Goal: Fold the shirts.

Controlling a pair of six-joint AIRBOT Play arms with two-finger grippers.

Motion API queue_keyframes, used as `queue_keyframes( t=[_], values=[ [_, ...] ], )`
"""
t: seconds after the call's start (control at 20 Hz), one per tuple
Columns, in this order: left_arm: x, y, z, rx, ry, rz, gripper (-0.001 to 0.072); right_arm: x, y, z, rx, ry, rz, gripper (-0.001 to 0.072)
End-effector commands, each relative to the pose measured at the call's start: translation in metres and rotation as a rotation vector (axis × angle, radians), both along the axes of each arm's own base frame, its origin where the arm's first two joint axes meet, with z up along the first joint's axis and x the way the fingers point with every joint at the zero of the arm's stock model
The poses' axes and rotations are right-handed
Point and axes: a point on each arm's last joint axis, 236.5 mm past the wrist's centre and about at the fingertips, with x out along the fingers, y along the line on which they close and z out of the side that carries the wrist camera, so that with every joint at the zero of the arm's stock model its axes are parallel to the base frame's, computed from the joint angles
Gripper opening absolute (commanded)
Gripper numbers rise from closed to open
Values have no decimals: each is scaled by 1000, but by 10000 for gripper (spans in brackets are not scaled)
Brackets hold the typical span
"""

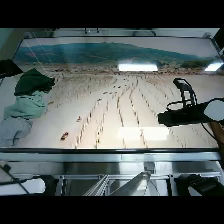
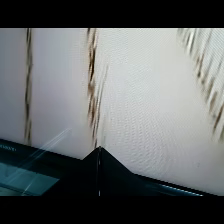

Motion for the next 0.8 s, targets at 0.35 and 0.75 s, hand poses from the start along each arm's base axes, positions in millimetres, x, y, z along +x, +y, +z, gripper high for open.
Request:
queue_keyframes(
  t=[0.35,0.75],
  values=[
    [81,82,-206,101,214,67,720,-1,2,0,8,3,-1,24],
    [113,-35,-149,11,106,-91,28,-1,2,0,7,2,-1,24]
  ],
)
